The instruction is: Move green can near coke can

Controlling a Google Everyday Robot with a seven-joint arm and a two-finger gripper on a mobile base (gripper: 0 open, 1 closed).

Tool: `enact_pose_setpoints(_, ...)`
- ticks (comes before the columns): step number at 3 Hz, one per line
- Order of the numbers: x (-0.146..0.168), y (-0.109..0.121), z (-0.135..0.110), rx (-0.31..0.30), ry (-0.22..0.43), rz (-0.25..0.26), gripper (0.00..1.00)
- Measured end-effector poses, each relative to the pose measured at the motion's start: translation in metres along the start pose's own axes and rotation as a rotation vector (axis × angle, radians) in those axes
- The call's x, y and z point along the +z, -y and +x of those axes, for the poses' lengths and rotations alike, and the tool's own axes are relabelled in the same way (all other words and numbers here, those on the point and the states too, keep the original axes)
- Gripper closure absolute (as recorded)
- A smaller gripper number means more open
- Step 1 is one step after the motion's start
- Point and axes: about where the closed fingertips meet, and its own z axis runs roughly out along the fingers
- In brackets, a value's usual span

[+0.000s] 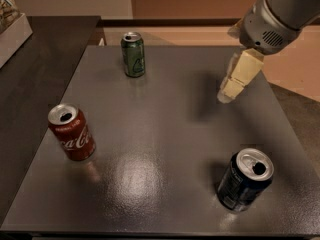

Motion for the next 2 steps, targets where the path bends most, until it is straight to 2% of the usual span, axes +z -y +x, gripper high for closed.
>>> enact_pose_setpoints(2, 0.051, 0.038, -0.071, 0.044, 0.161, 0.008, 0.00)
